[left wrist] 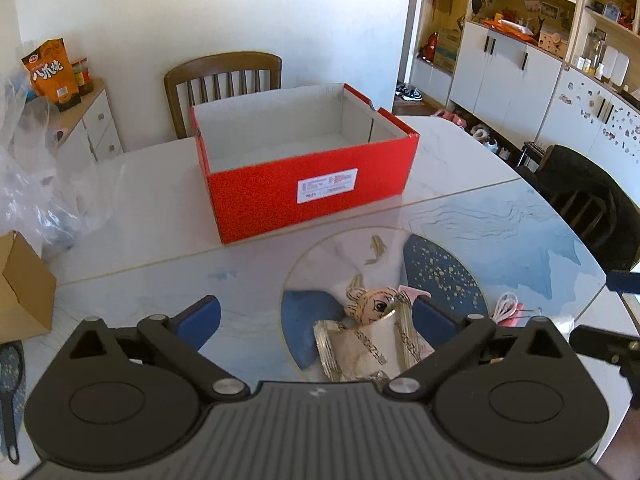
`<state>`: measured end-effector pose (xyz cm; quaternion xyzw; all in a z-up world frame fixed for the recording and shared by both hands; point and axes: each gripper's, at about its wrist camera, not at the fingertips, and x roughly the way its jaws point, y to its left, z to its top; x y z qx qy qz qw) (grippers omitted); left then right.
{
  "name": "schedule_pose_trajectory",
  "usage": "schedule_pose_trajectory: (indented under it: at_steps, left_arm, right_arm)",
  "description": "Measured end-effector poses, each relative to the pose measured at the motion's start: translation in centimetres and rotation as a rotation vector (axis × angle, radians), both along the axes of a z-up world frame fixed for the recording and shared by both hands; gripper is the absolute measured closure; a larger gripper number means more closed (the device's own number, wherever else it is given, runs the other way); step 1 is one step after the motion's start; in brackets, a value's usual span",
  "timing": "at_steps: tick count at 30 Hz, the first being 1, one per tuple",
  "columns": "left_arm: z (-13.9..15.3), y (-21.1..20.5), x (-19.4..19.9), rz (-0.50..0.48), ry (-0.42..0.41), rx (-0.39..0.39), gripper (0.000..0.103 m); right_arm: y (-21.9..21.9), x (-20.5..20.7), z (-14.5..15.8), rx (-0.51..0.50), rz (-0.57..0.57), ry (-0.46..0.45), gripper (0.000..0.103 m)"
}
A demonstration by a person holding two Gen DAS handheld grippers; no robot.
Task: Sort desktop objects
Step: 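Withdraw both grippers from the box back toward the item pile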
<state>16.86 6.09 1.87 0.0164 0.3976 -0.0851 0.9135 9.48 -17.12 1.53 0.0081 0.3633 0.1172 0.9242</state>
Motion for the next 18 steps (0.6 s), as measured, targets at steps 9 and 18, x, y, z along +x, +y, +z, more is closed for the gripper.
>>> schedule_pose_trajectory:
  at_steps: [9,18]
  left_arm:
    - [-3.3,-1.5,-0.3,0.0,0.058,0.025,0.0]
    - [-6.4,-2.6,0.7,-0.011,0.107,0.043,0.0]
  right_arm:
    - [0.1,-1.6,-3.6,0.002,-0.046,0.054,0.0]
    - [0.0,-1.8,-6.3,-0.003,-0.045,0.123,0.0]
